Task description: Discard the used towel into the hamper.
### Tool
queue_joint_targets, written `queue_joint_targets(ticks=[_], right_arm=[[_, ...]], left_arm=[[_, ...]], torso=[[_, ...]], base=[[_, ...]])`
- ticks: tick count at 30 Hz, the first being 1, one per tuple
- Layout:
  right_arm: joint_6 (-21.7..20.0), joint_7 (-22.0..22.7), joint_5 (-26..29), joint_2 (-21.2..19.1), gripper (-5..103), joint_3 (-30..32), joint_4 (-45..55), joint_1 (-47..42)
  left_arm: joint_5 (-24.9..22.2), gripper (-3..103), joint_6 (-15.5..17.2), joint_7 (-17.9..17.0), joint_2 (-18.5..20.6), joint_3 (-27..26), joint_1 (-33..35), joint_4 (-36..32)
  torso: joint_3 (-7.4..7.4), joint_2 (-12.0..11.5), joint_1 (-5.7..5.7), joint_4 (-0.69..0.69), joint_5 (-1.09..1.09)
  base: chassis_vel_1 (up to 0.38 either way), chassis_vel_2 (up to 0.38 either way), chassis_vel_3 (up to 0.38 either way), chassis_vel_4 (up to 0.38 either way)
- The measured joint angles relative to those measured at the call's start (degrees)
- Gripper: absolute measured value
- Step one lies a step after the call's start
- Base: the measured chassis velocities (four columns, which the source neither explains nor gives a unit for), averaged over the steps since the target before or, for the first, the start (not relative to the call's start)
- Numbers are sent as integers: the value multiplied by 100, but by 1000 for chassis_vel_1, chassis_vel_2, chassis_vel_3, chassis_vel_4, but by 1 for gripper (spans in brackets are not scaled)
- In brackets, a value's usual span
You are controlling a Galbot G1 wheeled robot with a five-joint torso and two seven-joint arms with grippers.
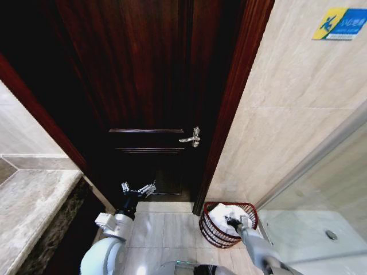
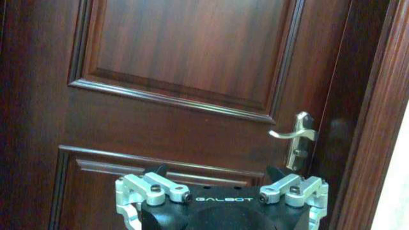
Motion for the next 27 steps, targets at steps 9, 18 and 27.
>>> queue_joint_targets(ticks=[9, 18, 27], right_arm=[[-468, 179, -288, 23, 8, 142, -181, -27], [-793, 258, -209, 41, 10, 158, -167, -19], [-938, 279, 783, 106, 42, -52, 974, -630]], left_arm=[[0, 100, 0, 0, 0, 0, 0, 0], [0, 100, 0, 0, 0, 0, 0, 0], [0, 100, 0, 0, 0, 0, 0, 0]], torso=[[-1, 0, 0, 1, 0], [0, 0, 0, 1, 0], [1, -1, 0, 1, 3]], base=[[0, 0, 0, 0], [0, 0, 0, 0], [0, 0, 0, 0]])
